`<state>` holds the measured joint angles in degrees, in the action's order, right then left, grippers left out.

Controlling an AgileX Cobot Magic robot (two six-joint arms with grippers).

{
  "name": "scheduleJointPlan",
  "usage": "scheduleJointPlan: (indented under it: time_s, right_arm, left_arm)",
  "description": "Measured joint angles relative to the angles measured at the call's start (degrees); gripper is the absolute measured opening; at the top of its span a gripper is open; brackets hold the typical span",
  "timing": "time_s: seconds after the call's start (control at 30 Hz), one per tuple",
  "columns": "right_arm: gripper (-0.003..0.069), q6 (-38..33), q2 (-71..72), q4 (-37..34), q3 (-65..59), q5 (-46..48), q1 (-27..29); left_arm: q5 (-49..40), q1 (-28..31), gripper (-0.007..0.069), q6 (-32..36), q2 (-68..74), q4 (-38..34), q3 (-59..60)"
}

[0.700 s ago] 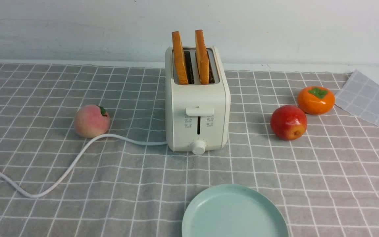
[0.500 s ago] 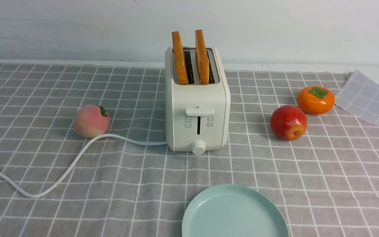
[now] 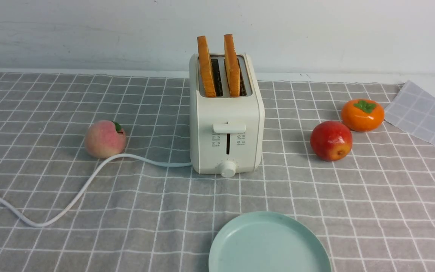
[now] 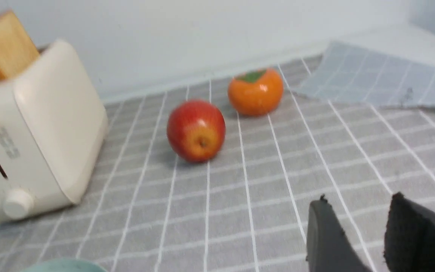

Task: Take toasted bread from bread machine on grey coffee table place on plate.
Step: 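Grasp the toast slice in the toaster and pull it up out of the slot with the right gripper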

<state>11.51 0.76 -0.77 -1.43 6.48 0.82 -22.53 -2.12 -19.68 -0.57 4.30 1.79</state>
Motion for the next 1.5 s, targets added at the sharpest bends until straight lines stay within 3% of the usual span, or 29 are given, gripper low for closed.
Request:
scheduleJointPlan:
  time_s: [0.13,0.6,0.73,1.0,1.17,1.27,1.37,1.5]
  right_arm:
    - [0.0239,0.0,0.0,0.0,0.0,-4.5,0.0]
    - [0.0239,0.1,0.0,0.0,0.0,-7.5,0.0]
    - [0.0239,2.9,0.0,-1.5,0.3,-10.9,0.0]
    - [0.0239,6.2,-1.3,-1.3,14.1,-2.7,-0.1]
    - [0.0239,6.2,-9.6,-1.5,29.1,3.5,-0.5]
    - [0.0239,6.2,-18.7,-2.2,40.9,12.0,-0.5]
    - [0.0239,5.2,-24.3,-2.0,46.6,17.7,-0.5]
    - [0.0239,4.7,-27.4,-1.0,48.7,18.0,-0.5]
  left_arm:
    - [0.0,0.0,0.0238,0.0,0.0,0.0,0.0]
    - [0.0,0.1,0.0238,0.0,0.0,0.0,0.0]
    - [0.0,0.1,0.0238,0.0,0.0,0.0,0.0]
    - [0.5,0.1,0.0238,0.0,0.0,1.1,0.0]
    - [10.6,0.1,0.0238,-0.2,0.0,-0.5,0.0]
    - [23.5,0.1,0.0238,-0.2,0.0,-3.0,0.0]
    - [32.2,0.1,0.0238,-0.2,0.0,-3.5,0.0]
    - [39.3,0.1,0.0238,-0.2,0.0,-3.7,0.0]
